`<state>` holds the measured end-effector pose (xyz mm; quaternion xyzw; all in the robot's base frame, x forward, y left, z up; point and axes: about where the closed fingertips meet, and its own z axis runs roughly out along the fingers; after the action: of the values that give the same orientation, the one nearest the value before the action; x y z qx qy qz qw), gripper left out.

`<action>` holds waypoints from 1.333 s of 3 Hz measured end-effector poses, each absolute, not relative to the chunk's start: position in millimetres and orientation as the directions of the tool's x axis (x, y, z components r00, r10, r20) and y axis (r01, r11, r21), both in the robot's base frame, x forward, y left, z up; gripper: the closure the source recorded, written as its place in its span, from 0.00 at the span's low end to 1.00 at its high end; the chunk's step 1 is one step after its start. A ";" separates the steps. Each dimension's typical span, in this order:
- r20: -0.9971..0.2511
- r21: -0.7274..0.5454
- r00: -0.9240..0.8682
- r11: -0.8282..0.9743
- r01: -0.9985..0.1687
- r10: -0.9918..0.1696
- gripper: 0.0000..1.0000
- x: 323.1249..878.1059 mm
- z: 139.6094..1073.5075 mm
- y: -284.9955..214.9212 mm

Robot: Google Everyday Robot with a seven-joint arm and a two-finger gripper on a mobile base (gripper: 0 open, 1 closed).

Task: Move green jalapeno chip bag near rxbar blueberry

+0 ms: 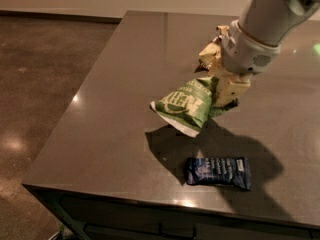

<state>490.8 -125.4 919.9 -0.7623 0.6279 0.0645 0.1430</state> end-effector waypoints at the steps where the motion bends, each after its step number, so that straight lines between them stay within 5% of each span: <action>1: -0.278 -0.129 0.211 -0.181 -0.975 -0.937 0.84 479.1 916.0 -142.2; 4: -0.264 -0.114 0.212 -0.187 -0.976 -0.941 0.01 471.4 907.9 -170.1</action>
Offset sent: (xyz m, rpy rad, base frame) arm -0.0324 -0.0556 -0.0152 -0.0335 0.0643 0.0230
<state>471.4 -170.1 907.9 -0.7676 0.6243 0.0670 0.1290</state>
